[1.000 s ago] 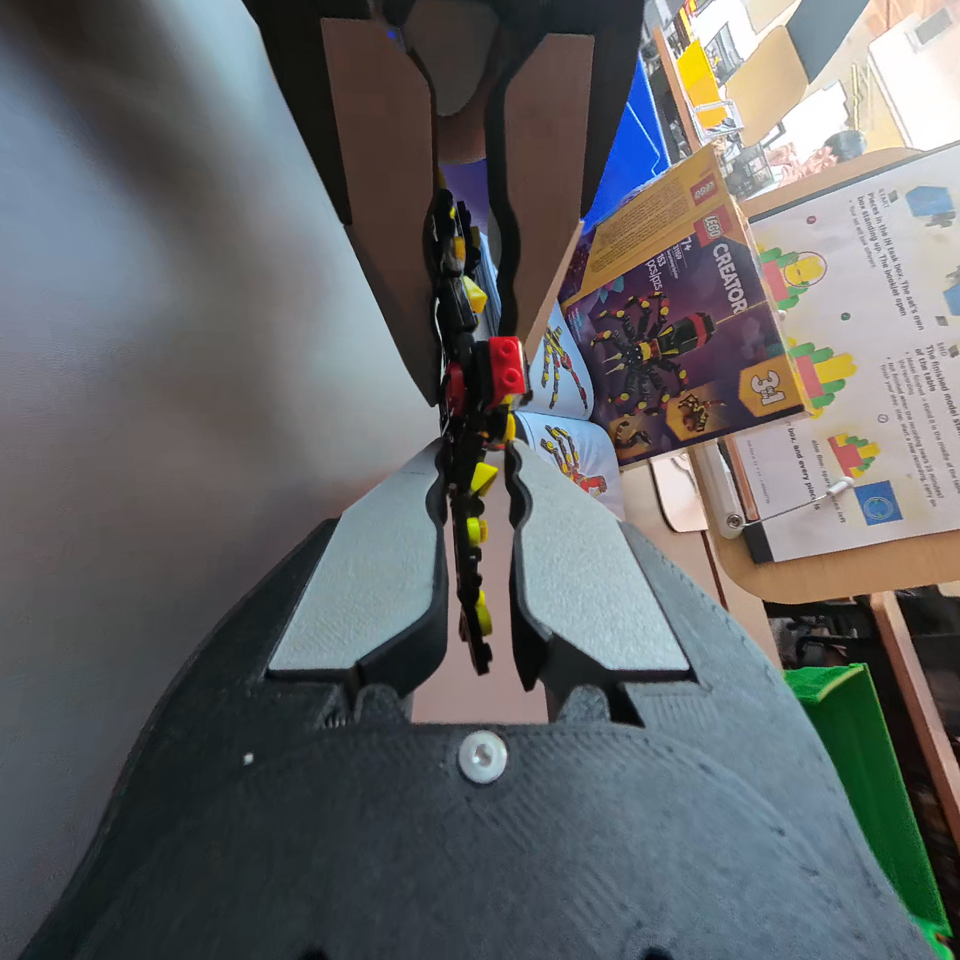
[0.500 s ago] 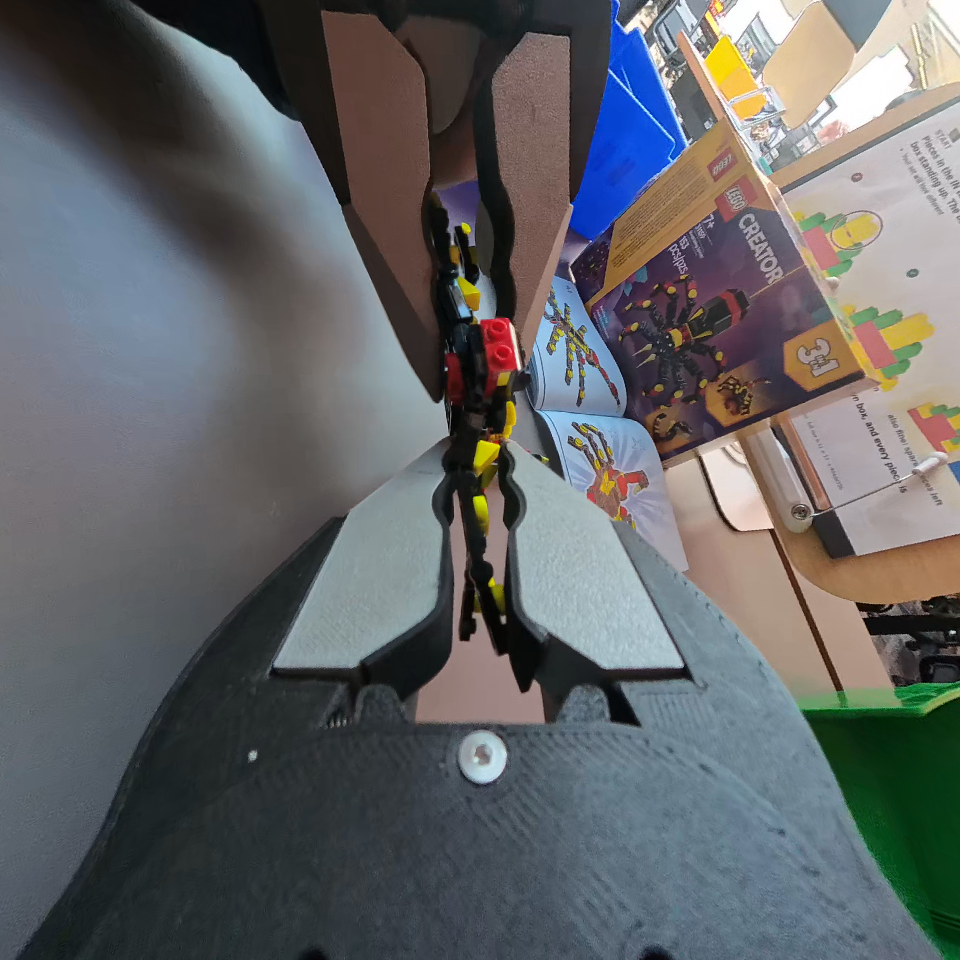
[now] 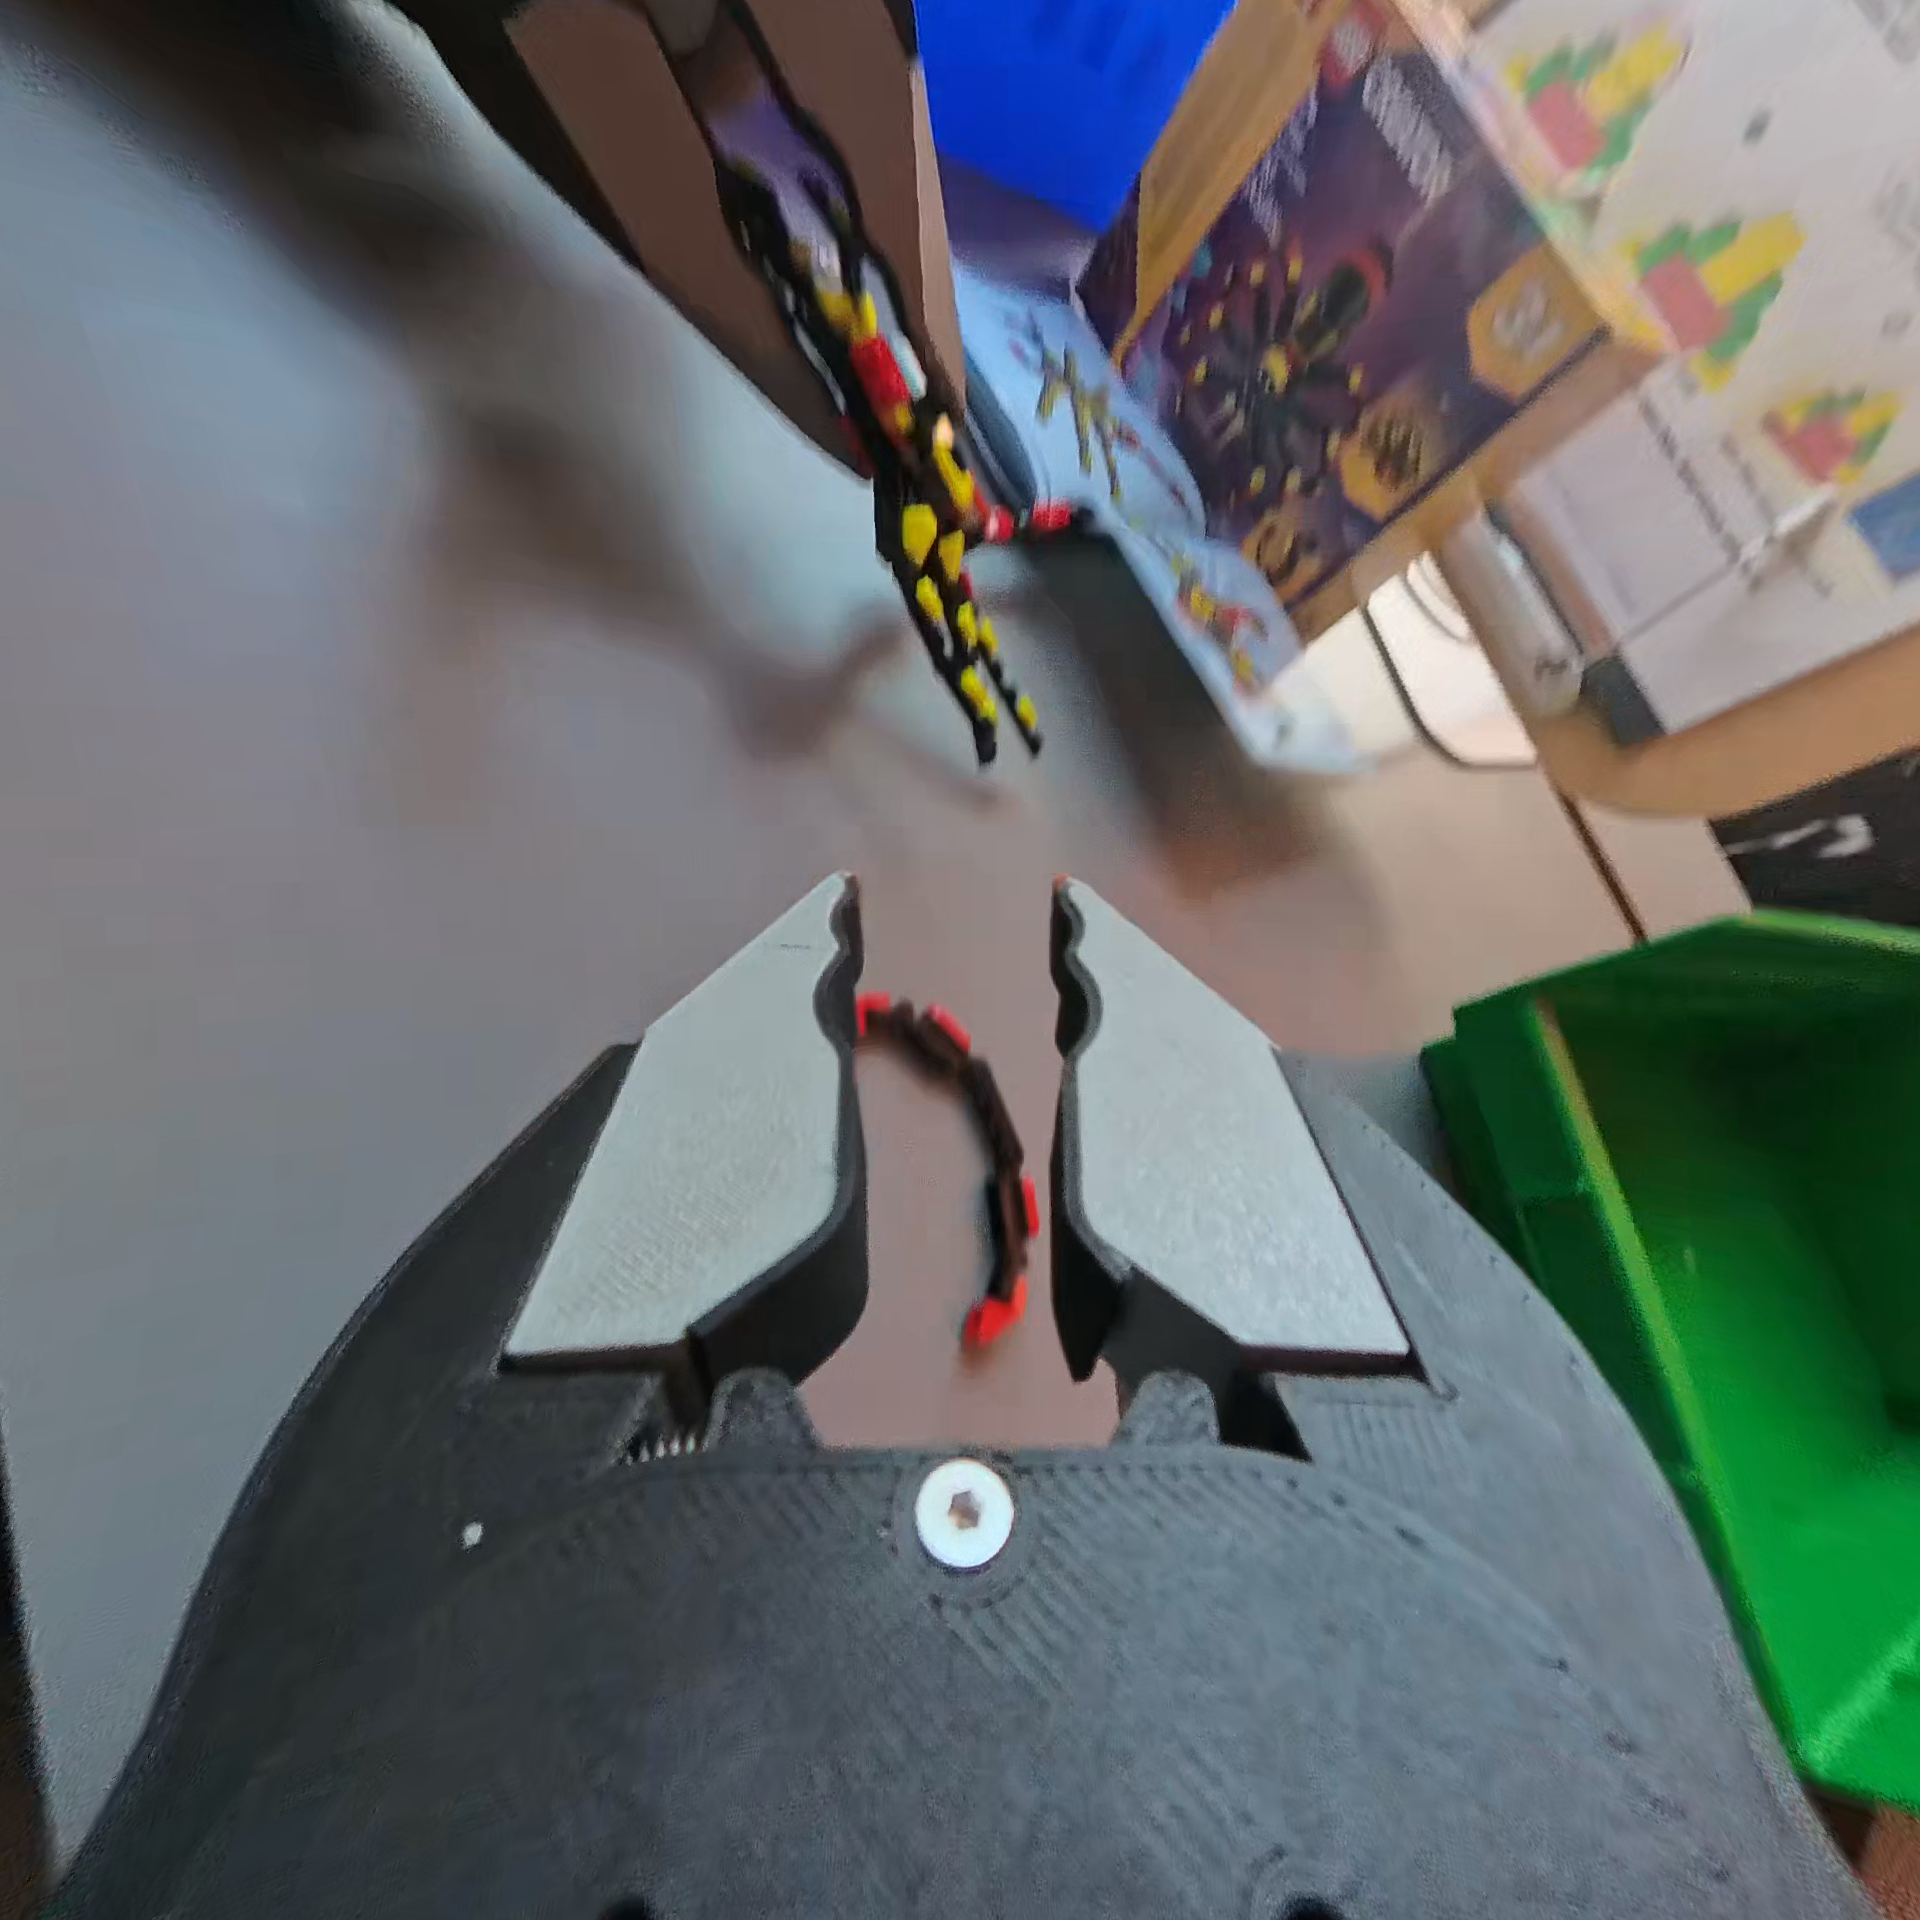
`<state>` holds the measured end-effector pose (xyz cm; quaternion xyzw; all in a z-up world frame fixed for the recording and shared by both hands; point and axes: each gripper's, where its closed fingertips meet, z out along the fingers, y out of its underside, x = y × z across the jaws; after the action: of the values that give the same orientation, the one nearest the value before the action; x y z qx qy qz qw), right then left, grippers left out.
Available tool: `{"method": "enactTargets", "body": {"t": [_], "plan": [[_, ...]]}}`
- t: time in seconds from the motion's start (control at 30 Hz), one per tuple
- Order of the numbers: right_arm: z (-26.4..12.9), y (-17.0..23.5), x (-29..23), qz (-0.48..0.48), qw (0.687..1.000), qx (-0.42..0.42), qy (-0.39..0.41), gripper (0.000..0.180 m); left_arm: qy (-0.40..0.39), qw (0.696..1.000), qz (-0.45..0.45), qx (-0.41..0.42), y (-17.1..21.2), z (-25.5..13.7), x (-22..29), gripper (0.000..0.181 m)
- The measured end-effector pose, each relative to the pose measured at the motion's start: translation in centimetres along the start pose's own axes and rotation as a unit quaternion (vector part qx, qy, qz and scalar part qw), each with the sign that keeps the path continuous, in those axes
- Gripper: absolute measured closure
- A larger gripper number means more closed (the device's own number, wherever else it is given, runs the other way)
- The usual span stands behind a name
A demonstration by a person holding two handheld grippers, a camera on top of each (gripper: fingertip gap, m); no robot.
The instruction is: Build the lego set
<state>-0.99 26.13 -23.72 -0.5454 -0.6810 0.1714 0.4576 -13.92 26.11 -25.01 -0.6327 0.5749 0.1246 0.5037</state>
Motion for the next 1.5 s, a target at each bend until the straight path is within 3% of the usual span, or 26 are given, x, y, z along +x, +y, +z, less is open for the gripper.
{"method": "enactTargets", "body": {"t": [0.27,0.67,0.73,0.87,1.03,1.07,1.13,1.17,1.33,1.43,1.5], "plan": [[-1.1,5.9,-0.7,-0.012,0.992,-0.126,-0.006,0.152,0.005,0.999,0.039,-0.006,-0.9,0.9,2.2,0.16],[0.9,7.7,1.6,-0.001,0.988,-0.149,-0.032,0.155,-0.073,0.993,0.049,0.075,-4.8,-1.1,1.1,0.16],[1.1,7.7,1.1,0.014,0.988,-0.142,-0.061,0.171,-0.067,0.991,0.066,0.094,-5.6,-1.5,1.7,0.161],[0.9,6.7,-0.5,0.066,0.977,-0.128,-0.158,0.175,-0.036,0.985,0.111,0.124,-6.5,-1.8,3.8,0.161],[0.1,4.6,-2.5,0.188,0.918,-0.127,-0.324,0.176,-0.047,0.982,0.137,0.121,-6.6,-1.9,3.9,0.161],[0.2,4.5,-2.5,0.209,0.907,-0.135,-0.34,0.174,-0.047,0.981,0.141,0.123,-6.6,-2.1,3.8,0.161],[0.8,5.1,-2.2,0.229,0.896,-0.168,-0.342,0.153,-0.032,0.977,0.164,0.133,-6.8,-2.5,4.5,0.161],[0.9,5.1,-2.3,0.232,0.892,-0.175,-0.346,0.154,-0.03,0.975,0.175,0.133,-6.7,-2.6,4.7,0.161],[1.0,4.3,-1.4,0.185,0.927,-0.162,-0.285,0.157,-0.024,0.982,0.149,0.111,-5.8,-2.2,4.1,0.161],[-0.3,2.5,-2.0,0.118,0.954,-0.121,-0.247,0.161,-0.006,0.984,0.131,0.12,-5.7,-2.3,4.3,0.161],[-0.8,2.1,-2.8,0.048,0.972,-0.109,-0.203,0.173,-0.009,0.984,0.136,0.117,-5.6,-2.4,4.2,0.161]]}}
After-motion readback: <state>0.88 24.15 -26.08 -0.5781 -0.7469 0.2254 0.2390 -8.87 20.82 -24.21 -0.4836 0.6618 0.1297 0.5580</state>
